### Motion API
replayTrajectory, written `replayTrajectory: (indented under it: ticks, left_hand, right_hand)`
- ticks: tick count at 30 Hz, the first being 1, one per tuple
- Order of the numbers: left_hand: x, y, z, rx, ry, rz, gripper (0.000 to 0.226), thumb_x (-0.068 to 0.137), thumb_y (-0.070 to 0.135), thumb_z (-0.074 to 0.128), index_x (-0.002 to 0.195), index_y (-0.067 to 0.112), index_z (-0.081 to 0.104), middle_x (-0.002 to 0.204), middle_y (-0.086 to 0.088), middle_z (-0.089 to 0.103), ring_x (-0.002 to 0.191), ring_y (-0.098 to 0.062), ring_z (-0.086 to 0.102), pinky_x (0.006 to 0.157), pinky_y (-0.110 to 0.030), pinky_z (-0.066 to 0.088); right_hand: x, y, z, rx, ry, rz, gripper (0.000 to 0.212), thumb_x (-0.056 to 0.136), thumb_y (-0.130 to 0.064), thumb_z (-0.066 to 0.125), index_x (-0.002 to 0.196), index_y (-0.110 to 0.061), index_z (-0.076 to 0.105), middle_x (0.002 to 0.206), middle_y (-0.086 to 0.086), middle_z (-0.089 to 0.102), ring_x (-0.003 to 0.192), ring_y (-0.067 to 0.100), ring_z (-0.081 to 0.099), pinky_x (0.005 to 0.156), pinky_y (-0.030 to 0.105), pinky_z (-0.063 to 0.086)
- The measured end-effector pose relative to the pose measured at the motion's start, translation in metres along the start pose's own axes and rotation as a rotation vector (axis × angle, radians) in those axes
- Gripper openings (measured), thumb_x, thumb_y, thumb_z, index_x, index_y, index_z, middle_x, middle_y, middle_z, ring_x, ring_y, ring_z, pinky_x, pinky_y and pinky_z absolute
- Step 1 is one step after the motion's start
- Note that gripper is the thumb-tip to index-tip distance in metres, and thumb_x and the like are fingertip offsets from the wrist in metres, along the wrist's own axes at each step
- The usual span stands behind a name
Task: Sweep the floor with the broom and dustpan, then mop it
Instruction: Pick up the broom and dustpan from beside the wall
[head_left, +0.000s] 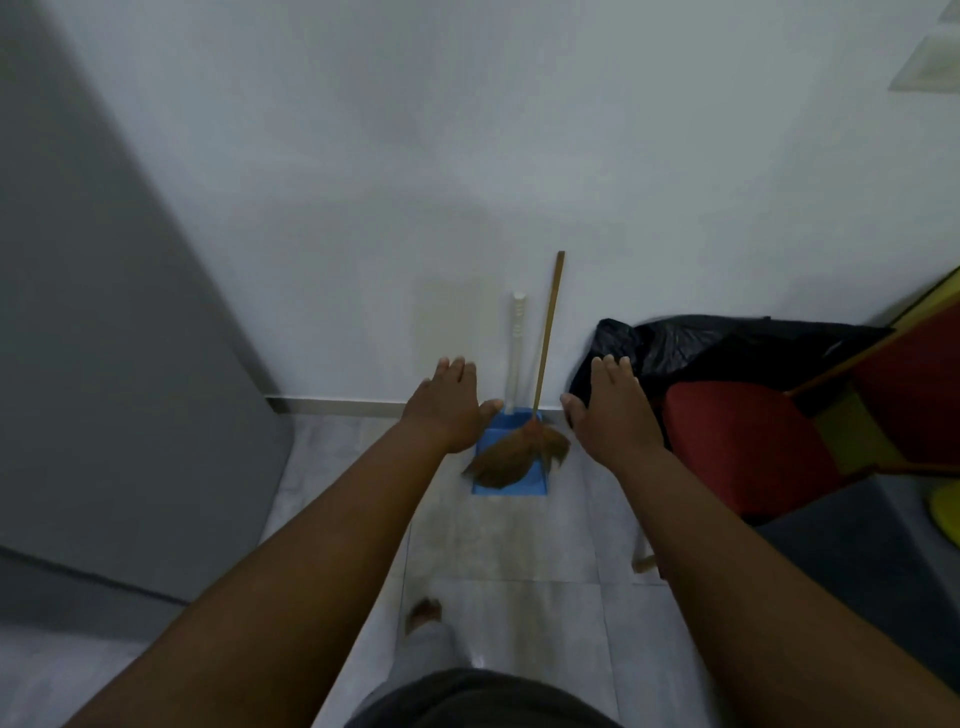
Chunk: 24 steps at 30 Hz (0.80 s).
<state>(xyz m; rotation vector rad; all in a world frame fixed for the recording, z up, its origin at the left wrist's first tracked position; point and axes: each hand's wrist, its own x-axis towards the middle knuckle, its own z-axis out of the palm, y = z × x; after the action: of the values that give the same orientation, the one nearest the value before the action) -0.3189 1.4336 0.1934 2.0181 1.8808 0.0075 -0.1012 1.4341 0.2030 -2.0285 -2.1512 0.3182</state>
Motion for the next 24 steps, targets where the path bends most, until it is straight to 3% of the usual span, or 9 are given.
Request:
replayTrajectory:
  ticks: [12, 24]
  left_hand:
    - [0.155, -0.06, -0.045, 0.042, -0.084, 0.061, 0.079, 0.102, 0.056, 0.031, 0.158, 0.009, 0.003, 0.166, -0.009, -0.002, 0.153, -0.026, -0.003, 0.123, -0.045, 0.013]
    - [0.301, -0.028, -0.012, -0.026, -0.142, -0.003, 0.078, 0.102, 0.054, 0.036, 0.158, 0.009, 0.006, 0.166, -0.009, 0.004, 0.153, -0.024, 0.001, 0.121, -0.044, 0.016]
  right_hand:
    - [0.147, -0.038, 0.013, 0.044, 0.026, 0.061, 0.072, 0.101, -0.043, 0.045, 0.153, -0.001, 0.019, 0.161, 0.017, 0.016, 0.151, 0.029, 0.007, 0.122, 0.041, 0.01]
    - [0.284, 0.027, 0.044, 0.153, -0.085, 0.139, 0.073, 0.101, -0.045, 0.043, 0.154, -0.003, 0.016, 0.163, 0.015, 0.012, 0.151, 0.027, 0.005, 0.122, 0.04, 0.011]
